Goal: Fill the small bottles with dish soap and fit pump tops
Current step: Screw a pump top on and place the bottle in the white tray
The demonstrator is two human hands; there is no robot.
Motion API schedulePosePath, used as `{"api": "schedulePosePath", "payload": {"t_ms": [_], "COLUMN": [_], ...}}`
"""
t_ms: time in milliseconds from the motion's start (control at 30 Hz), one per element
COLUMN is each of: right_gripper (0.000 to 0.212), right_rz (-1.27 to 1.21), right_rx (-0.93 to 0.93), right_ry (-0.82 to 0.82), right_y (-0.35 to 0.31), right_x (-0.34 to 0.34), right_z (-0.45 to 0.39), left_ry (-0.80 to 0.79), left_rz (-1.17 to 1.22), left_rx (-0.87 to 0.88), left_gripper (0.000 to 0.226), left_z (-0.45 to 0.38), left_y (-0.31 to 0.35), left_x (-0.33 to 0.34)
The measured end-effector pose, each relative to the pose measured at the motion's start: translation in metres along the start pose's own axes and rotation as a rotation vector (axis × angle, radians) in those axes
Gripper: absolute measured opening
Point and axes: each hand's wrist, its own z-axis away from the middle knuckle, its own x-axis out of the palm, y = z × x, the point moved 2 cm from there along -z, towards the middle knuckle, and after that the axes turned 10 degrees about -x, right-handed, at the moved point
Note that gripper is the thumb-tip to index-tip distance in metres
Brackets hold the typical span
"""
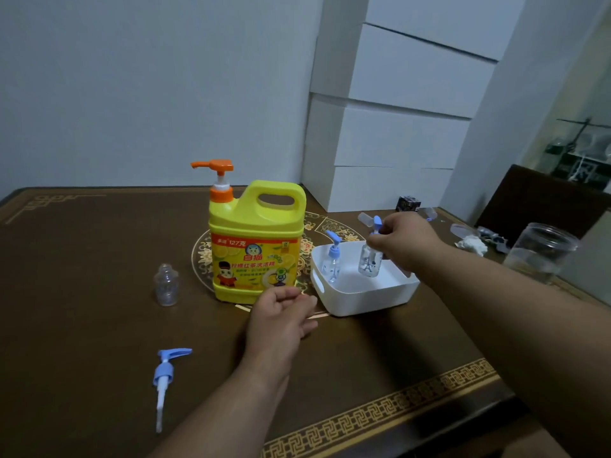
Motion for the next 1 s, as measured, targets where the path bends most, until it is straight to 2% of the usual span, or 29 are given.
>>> {"api": "schedulePosePath", "payload": {"t_ms": [200,533,733,1000], "right_gripper": [0.021,0.017,0.014,0.015], "right_rz": [0.036,0.047,0.055,0.073], "right_rx": [0.088,0.03,0.012,0.021], "right_ry": [-0.043,-0.097,-0.129,-0.114], "right_y": [0.02,0.021,0.018,0.021], "right_x": [0.02,0.044,0.055,0.057], "right_z": [-0.021,-0.032,-0.03,-0.03], "left_ry": [-0.004,-0.023,-0.033,-0.044], "left_rz": [-0.019,0.025,0.055,0.051], "left_rx": [0.017,0.02,-0.035,-0.038], "left_gripper": [0.026,0.025,0.029,0.027], "left_z": [-0.001,0.0,-0.004,-0.007], "left_y": [0.002,0.001,-0.002,-0.006], "left_x": [0.007,0.009,0.006,0.006]}}
